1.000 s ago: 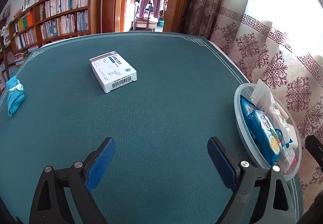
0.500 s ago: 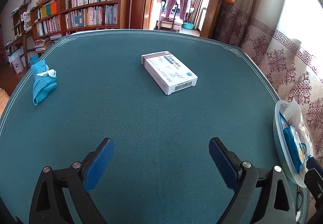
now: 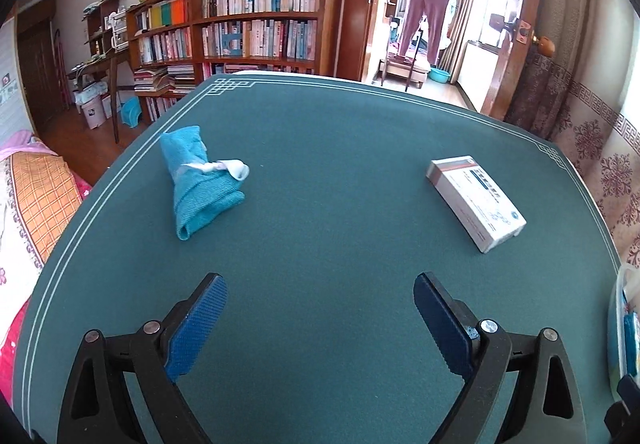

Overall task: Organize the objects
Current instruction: 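Withdraw both open tools from the bowl toward the blue cloth and white box, then grasp the blue cloth with the left tool while the right tool grasps the white medicine box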

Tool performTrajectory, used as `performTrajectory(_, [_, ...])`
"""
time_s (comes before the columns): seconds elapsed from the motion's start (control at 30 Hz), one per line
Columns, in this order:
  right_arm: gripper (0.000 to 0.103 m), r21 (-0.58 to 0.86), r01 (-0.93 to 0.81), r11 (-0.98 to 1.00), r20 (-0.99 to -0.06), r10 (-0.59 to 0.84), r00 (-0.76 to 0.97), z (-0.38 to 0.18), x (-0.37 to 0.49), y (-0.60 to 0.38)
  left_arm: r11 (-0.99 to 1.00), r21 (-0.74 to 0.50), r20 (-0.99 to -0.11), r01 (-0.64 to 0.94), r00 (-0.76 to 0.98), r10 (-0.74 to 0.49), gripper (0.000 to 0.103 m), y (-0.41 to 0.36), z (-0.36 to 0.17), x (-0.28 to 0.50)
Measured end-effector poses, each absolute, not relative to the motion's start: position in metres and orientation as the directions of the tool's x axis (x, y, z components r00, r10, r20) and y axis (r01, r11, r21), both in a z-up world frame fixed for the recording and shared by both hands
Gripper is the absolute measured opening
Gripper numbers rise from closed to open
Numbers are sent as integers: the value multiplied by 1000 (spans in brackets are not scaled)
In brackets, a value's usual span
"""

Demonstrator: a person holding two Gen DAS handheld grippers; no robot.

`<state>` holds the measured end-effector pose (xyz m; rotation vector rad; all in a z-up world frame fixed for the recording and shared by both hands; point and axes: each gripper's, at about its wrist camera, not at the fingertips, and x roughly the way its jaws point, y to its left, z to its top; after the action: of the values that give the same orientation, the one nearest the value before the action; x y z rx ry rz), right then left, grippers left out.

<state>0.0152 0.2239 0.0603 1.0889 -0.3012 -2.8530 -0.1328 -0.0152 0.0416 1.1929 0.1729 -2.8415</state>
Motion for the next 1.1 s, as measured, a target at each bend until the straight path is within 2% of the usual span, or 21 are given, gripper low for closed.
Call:
performTrajectory(0.43, [63,189,10,-982,-676,-137,-724,56,1,213,-945,-114,-716,305,-685,-135,97,-91,43,-175])
performTrajectory(0.93, [63,151,22,-988,-709,-124,-694,47,-19,197,-925,-171,-737,340,-667,-109,97,-114,25,-210])
performTrajectory(1.1, [63,136,31,-990,-720,-120,-684,44,-26,189,-928,-210,-741,307,-670,-54,85,-122,19,-214])
